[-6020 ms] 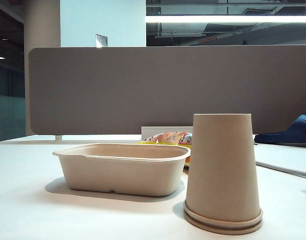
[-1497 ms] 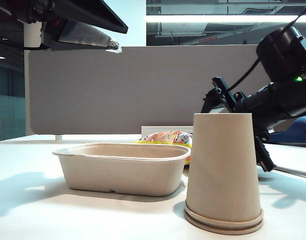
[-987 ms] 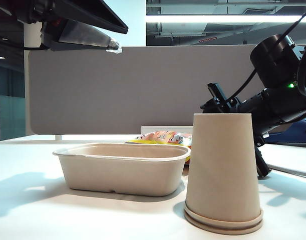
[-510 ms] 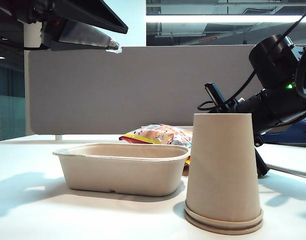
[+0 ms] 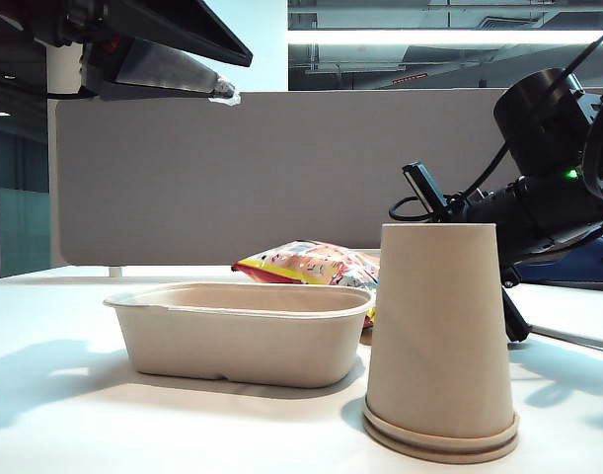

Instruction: Pick up a bag of chips and put them in the box.

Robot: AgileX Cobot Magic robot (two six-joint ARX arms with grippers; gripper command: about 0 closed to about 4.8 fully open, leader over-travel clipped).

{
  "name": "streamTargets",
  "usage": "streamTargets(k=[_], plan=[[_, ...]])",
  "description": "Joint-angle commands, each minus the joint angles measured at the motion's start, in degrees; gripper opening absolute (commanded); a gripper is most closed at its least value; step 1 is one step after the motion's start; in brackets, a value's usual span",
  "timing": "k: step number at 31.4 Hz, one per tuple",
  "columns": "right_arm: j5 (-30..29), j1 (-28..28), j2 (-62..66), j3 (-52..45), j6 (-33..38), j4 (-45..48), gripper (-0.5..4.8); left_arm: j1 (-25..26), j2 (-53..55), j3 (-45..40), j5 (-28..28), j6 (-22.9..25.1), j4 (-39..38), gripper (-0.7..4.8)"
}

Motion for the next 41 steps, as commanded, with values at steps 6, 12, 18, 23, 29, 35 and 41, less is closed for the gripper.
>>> streamTargets(k=[6,12,18,23,29,35,41], plan=[[-0.8,0.0,0.0,0.0,-1.5,3.0,-0.01,0.1,-0.1,0.3,0.0,0.0,0.8,1.87],[-2.3,0.0,-0.1,0.0,-1.5,6.3,-0.01,0.1,-0.1,0.3,0.0,0.0,0.8,1.87],[-4.5,-0.1,-0.2,0.4,-1.5,8.7,-0.01,0.2,-0.1,0.3,0.0,0.0,0.8,1.87],[-6.8,-1.1,-0.2,0.4,-1.5,10.3,-0.01,0.2,-0.1,0.3,-0.2,0.0,0.8,1.87],[-12.1,-3.9,-0.5,0.4,-1.3,12.9,-0.01,0.2,-0.1,0.3,-0.3,0.7,0.8,1.87],[-18.7,-5.9,-0.5,0.4,-0.3,15.7,-0.01,0.2,-0.1,0.3,-4.2,0.9,0.8,1.87],[-23.4,-6.7,-0.5,0.4,3.0,21.6,-0.01,0.2,-0.1,0.3,-5.1,0.9,1.0,1.87]])
